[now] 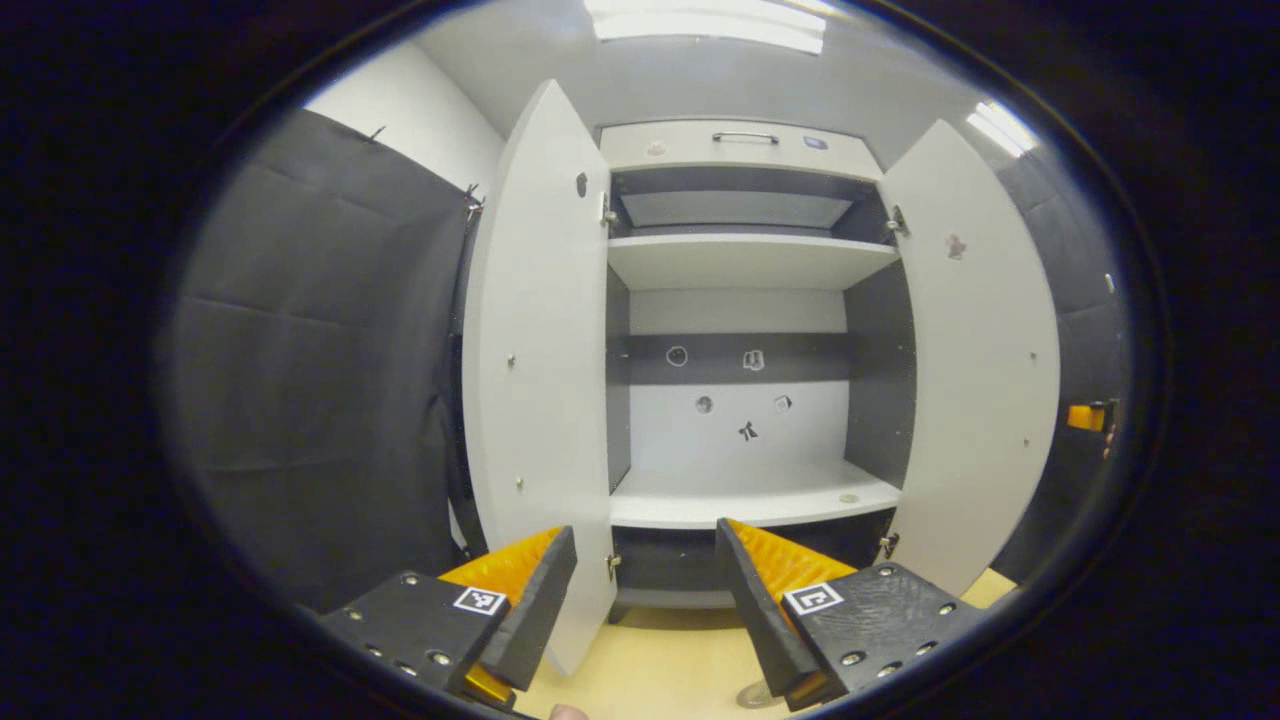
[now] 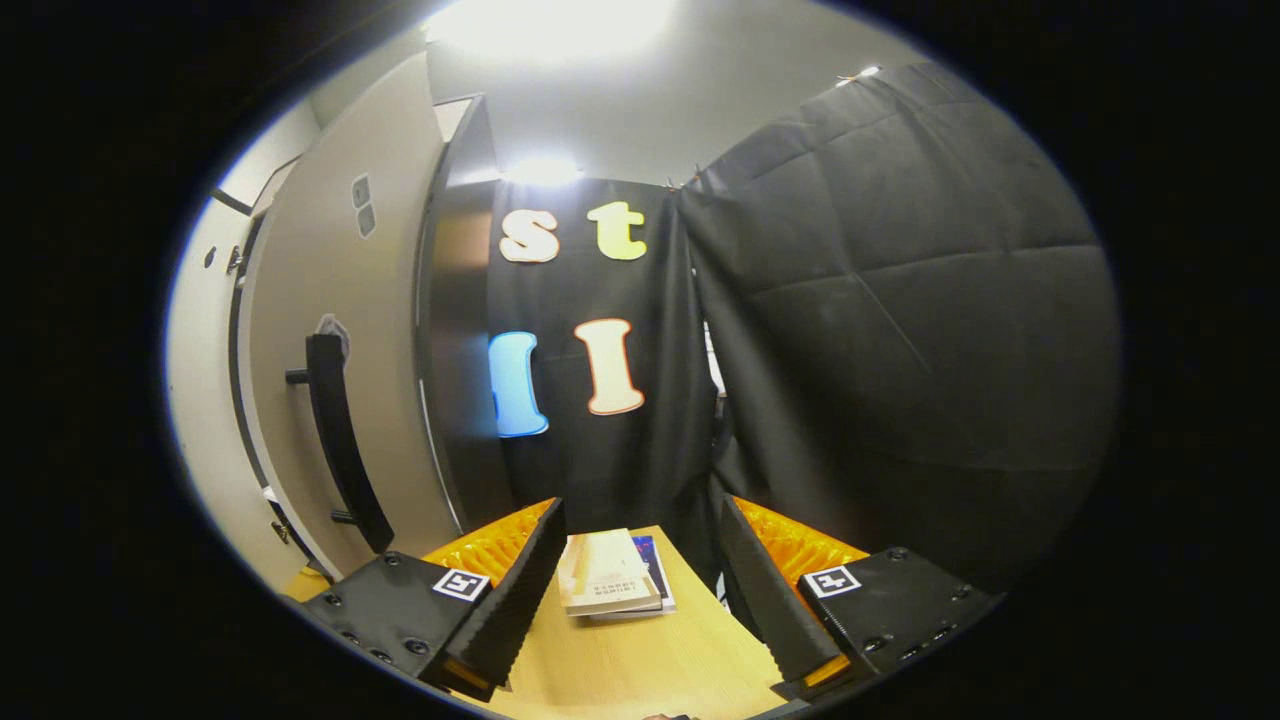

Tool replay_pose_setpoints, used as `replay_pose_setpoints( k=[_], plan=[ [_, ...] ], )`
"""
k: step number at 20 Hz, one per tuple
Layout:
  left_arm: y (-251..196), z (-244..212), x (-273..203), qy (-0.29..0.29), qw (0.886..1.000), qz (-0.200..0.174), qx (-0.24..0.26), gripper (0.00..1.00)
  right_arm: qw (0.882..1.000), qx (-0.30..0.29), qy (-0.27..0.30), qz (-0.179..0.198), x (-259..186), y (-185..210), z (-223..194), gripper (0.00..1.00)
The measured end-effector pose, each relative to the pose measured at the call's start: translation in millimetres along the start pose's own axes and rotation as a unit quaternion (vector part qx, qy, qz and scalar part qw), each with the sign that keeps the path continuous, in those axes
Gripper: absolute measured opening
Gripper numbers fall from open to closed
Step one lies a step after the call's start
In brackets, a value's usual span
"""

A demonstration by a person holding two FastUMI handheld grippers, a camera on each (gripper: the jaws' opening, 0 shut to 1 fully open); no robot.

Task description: Grasp the bottle in the cabinet with the left hand and place it on the coaster, then close the right door with the right hand and the left door with the left hand.

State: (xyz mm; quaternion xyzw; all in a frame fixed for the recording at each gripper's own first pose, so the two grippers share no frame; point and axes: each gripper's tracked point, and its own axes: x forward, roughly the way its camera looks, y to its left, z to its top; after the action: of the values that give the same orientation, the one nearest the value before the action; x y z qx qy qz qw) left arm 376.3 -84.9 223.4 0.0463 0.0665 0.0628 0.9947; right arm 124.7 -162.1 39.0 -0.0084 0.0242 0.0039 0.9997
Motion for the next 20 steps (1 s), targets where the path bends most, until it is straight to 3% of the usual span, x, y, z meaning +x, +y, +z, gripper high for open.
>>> replay_pose_setpoints(
  k=[1,3,5,6,8,10,15,17,19,20],
  plan=[
    [-4,8,1,0.004,1.000,0.005,-0.012,0.89,1.000,-0.010,0.000,0.019,5,6,4,0.98],
    [-17,22,4,0.011,0.999,-0.005,-0.037,0.87,0.998,-0.013,0.000,0.057,12,21,10,0.94],
    [-13,26,7,0.022,0.999,0.010,-0.036,0.85,0.995,0.006,-0.002,0.096,18,41,16,0.94],
    [-10,30,7,0.022,0.999,0.020,-0.033,0.89,0.994,0.014,-0.001,0.110,21,49,19,0.98],
    [-11,35,5,0.015,0.999,0.018,-0.032,0.89,0.992,0.014,0.004,0.124,24,58,22,0.94],
    [-6,31,6,0.015,0.999,0.014,-0.031,0.89,0.991,0.016,-0.003,0.134,24,69,32,0.98],
    [2,20,5,0.009,0.999,-0.031,-0.016,0.89,0.993,0.001,-0.025,0.118,19,83,43,0.98],
    [14,10,6,0.019,0.999,-0.030,0.001,0.89,0.993,-0.003,-0.037,0.112,14,89,46,0.93],
    [13,4,5,0.026,0.998,-0.053,-0.006,0.89,0.995,-0.018,-0.051,0.089,13,87,50,0.89],
    [12,1,4,0.029,0.998,-0.062,-0.011,0.89,0.995,-0.023,-0.052,0.081,12,89,50,0.95]
  ],
)
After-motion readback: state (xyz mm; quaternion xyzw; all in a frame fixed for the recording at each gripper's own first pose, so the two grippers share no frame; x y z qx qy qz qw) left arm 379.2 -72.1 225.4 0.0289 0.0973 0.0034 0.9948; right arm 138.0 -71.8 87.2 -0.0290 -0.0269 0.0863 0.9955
